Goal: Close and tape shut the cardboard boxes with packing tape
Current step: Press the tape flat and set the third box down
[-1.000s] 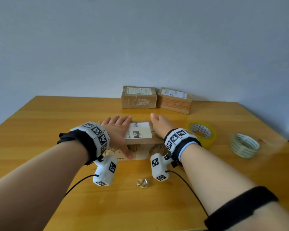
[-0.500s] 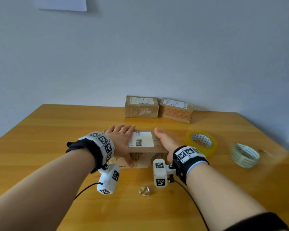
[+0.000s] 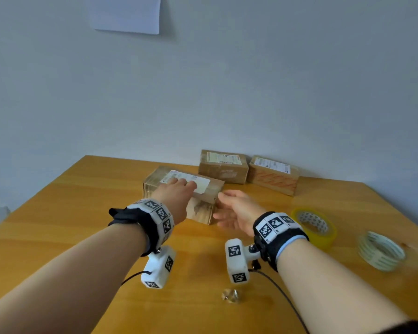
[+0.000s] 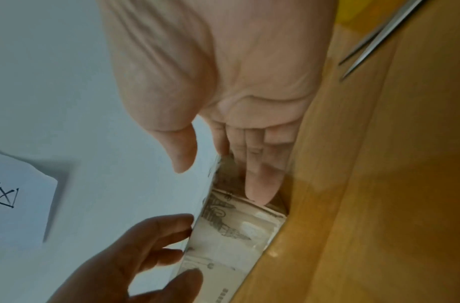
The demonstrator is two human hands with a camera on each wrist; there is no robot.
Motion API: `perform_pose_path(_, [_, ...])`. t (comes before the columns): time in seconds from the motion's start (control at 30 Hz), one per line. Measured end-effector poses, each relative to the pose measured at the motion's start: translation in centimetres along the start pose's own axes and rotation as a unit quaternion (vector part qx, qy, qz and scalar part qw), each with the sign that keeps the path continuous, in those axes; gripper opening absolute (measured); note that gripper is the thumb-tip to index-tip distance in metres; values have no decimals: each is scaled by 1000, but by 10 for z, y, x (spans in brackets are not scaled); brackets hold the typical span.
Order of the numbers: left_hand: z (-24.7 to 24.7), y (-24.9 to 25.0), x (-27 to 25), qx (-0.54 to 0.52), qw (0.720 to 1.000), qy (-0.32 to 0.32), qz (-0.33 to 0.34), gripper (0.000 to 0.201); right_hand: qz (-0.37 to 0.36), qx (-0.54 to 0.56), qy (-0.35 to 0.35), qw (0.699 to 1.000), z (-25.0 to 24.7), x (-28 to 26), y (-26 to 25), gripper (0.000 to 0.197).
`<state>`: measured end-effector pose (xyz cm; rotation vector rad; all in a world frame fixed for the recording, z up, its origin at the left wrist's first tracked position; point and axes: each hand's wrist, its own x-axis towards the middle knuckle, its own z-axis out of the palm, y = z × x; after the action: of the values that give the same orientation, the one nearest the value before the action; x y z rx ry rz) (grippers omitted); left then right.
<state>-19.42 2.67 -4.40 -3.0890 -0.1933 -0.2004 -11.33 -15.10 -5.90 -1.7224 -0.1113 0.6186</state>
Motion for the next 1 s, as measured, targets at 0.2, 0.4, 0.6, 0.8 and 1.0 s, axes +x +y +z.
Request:
perform_pose_path(0.2, [-7, -13, 31, 16, 991, -113, -69, 38, 13, 77, -101, 992, 32, 27, -16, 44])
perform_pose_path(0.4, [1, -33, 51, 57, 982, -113, -141, 14, 11, 34, -168, 985, 68, 59, -32, 54])
perform_pose_path(0.6, [20, -46, 97, 57, 967, -171, -178, 43, 15, 95, -121, 988, 70, 90, -46, 57])
perform_pose_path(0.8, [42, -51, 125, -46, 957, -95, -270, 61, 12, 73, -99, 992, 33, 109, -36, 49])
perform_pose_path(1.0, [47, -57, 139, -62, 971, -70, -222, 51, 3, 89, -74, 993, 28, 113, -24, 57])
